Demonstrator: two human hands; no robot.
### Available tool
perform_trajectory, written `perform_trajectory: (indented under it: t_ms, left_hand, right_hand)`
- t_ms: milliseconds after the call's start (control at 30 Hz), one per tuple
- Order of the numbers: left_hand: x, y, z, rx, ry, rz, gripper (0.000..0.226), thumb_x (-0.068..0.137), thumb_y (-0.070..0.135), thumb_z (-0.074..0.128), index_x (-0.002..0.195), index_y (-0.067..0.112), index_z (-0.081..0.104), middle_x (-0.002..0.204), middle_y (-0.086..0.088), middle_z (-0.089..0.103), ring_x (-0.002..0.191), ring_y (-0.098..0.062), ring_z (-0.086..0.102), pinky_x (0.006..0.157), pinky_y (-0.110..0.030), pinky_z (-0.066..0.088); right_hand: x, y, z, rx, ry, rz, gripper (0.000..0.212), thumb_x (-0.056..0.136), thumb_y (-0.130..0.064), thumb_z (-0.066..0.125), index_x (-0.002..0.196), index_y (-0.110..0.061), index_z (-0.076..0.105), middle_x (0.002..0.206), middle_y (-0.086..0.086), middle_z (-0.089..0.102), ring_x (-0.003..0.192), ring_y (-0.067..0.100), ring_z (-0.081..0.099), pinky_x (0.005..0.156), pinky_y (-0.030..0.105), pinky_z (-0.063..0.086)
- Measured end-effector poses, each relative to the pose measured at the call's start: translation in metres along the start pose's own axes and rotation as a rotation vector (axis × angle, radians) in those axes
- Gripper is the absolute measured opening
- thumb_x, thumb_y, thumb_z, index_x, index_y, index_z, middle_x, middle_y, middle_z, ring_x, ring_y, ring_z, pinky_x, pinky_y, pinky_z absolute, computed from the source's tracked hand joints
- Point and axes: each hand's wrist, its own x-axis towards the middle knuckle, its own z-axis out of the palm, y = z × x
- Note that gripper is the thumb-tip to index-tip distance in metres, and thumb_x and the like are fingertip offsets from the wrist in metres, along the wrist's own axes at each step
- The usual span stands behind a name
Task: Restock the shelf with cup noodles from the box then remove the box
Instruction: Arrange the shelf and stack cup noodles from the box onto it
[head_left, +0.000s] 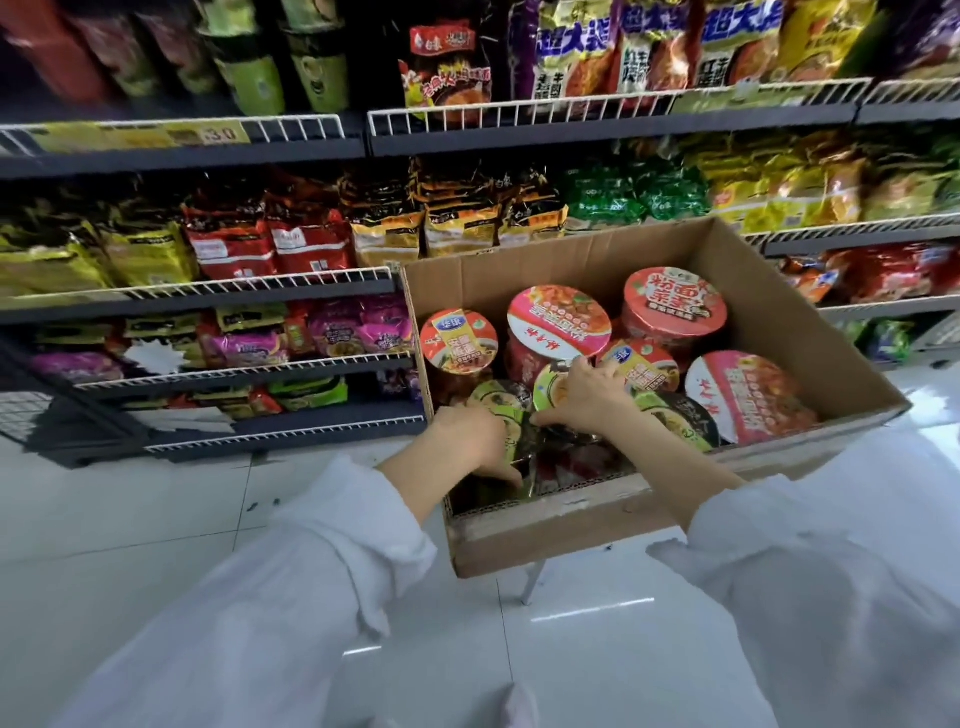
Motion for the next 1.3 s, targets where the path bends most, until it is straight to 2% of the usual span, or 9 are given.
perform_trajectory:
  t_ms: [133, 233, 333, 433, 567, 733, 967, 1167, 1300]
  left_hand:
    - [0.000, -0.008, -0.002, -0.055, 0.267, 0.023, 0.095, 0.069, 0.068, 0.065, 0.137, 0.005, 0.041, 0.139, -0.019, 0.036, 0.127, -0.035, 0.035, 0.104, -0.043, 0.032]
    - [-0.010, -0.021, -0.011, -0.085, 0.482, 0.007, 0.109, 0.065, 0.072, 0.064, 0.145, 0.007, 0.027, 0.145, -0.014, 0.030, 0.134, -0.033, 0.025, 0.109, -0.047, 0.024]
    - [-0.023, -0.040, -0.028, -0.258, 0.588, -0.038, 0.112, 0.063, 0.077, 0.062, 0.148, 0.016, 0.022, 0.145, -0.009, 0.028, 0.135, -0.030, 0.022, 0.110, -0.048, 0.022]
    - [-0.040, -0.063, -0.046, -0.446, 0.709, -0.068, 0.110, 0.062, 0.077, 0.062, 0.149, 0.020, 0.025, 0.141, -0.005, 0.030, 0.131, -0.026, 0.024, 0.109, -0.044, 0.027]
    - [-0.060, -0.104, -0.068, -0.700, 0.885, -0.094, 0.107, 0.066, 0.068, 0.067, 0.148, 0.013, 0.026, 0.142, -0.005, 0.027, 0.135, -0.024, 0.024, 0.114, -0.041, 0.026]
    - [-0.074, -0.183, -0.081, -0.935, 1.032, -0.133, 0.103, 0.068, 0.056, 0.074, 0.147, 0.008, 0.028, 0.138, -0.007, 0.030, 0.131, -0.020, 0.032, 0.112, -0.032, 0.028]
    - [-0.082, -0.327, -0.071, -1.048, 1.096, -0.208, 0.094, 0.067, 0.050, 0.078, 0.143, 0.013, 0.038, 0.135, -0.009, 0.033, 0.131, -0.022, 0.033, 0.110, -0.031, 0.028]
    - [-0.088, -0.436, -0.080, -1.059, 1.223, -0.265, 0.109, 0.046, 0.069, 0.074, 0.135, 0.010, 0.051, 0.130, -0.012, 0.045, 0.129, -0.025, 0.040, 0.112, -0.038, 0.032]
    - [-0.076, -0.502, -0.092, -1.069, 1.274, -0.295, 0.087, 0.063, 0.051, 0.080, 0.137, 0.017, 0.048, 0.133, -0.011, 0.037, 0.129, -0.022, 0.033, 0.108, -0.030, 0.028]
  right_hand:
    - [0.001, 0.007, -0.008, 0.022, 0.038, -0.052, 0.098, 0.069, -0.055, 0.073, 0.141, -0.010, 0.024, 0.146, 0.031, 0.020, 0.136, 0.047, 0.019, 0.107, 0.054, 0.032]
    - [-0.003, 0.012, -0.025, 0.133, 0.091, -0.075, 0.094, 0.070, -0.055, 0.072, 0.140, -0.012, 0.026, 0.140, 0.027, 0.027, 0.130, 0.046, 0.028, 0.104, 0.051, 0.035]
    - [-0.006, 0.003, -0.047, 0.309, 0.108, -0.094, 0.095, 0.073, -0.058, 0.068, 0.144, -0.017, 0.021, 0.141, 0.026, 0.025, 0.129, 0.046, 0.029, 0.105, 0.052, 0.034]
    - [-0.011, -0.021, -0.072, 0.349, 0.167, -0.133, 0.089, 0.075, -0.056, 0.065, 0.143, -0.015, 0.025, 0.139, 0.026, 0.028, 0.129, 0.044, 0.028, 0.105, 0.050, 0.034]
    - [-0.023, -0.064, -0.101, 0.358, 0.292, -0.248, 0.080, 0.078, -0.052, 0.064, 0.143, -0.025, 0.027, 0.138, 0.023, 0.029, 0.132, 0.040, 0.024, 0.106, 0.050, 0.029]
    - [-0.027, -0.145, -0.126, 0.412, 0.407, -0.370, 0.078, 0.078, -0.053, 0.064, 0.142, -0.029, 0.027, 0.137, 0.020, 0.030, 0.130, 0.037, 0.023, 0.106, 0.046, 0.027]
    - [-0.013, -0.291, -0.142, 0.439, 0.460, -0.523, 0.074, 0.077, -0.054, 0.066, 0.138, -0.025, 0.035, 0.137, 0.017, 0.034, 0.129, 0.034, 0.025, 0.104, 0.045, 0.030]
    - [0.004, -0.403, -0.150, 0.481, 0.515, -0.652, 0.070, 0.078, -0.051, 0.067, 0.138, -0.030, 0.037, 0.134, 0.017, 0.038, 0.128, 0.033, 0.026, 0.103, 0.042, 0.030]
    - [0.030, -0.474, -0.160, 0.426, 0.560, -0.681, 0.068, 0.077, -0.054, 0.066, 0.135, -0.032, 0.041, 0.131, 0.017, 0.042, 0.127, 0.034, 0.029, 0.103, 0.040, 0.029]
